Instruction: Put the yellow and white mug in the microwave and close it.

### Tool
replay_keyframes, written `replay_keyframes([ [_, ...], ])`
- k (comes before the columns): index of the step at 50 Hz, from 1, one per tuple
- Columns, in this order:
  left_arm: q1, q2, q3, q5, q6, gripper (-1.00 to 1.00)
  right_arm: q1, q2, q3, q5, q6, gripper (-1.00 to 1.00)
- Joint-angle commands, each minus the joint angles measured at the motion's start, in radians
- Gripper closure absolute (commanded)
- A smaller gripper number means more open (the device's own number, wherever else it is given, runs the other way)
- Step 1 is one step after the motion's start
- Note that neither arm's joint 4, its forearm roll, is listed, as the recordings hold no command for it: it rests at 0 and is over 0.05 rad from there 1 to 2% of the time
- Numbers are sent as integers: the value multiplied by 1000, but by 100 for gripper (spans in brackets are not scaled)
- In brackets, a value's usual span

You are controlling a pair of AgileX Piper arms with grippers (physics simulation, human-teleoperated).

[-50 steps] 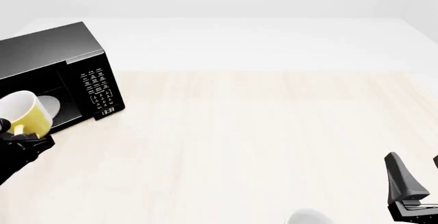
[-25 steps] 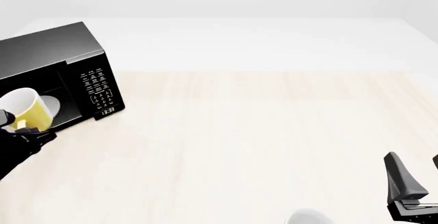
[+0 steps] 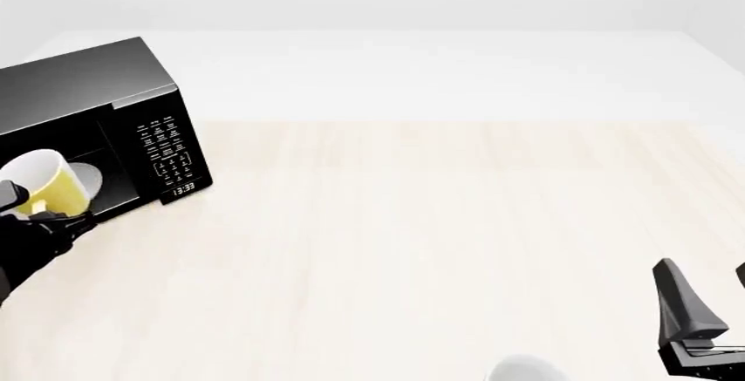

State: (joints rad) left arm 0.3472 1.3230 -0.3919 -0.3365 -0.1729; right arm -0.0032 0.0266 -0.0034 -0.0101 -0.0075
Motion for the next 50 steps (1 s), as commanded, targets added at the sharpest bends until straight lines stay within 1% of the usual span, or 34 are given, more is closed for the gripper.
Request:
replay_keyframes([
  [1, 3, 24, -35, 1, -18, 100, 0, 0, 0, 0, 0, -100],
  [13, 16, 93, -86, -15, -33, 100, 0, 1, 0, 0, 0, -100],
  [27, 31, 124, -156, 10, -54, 100, 0, 1, 0, 0, 0, -100],
  [50, 98, 202, -257, 18, -46, 100, 0, 1, 0, 0, 0, -100],
])
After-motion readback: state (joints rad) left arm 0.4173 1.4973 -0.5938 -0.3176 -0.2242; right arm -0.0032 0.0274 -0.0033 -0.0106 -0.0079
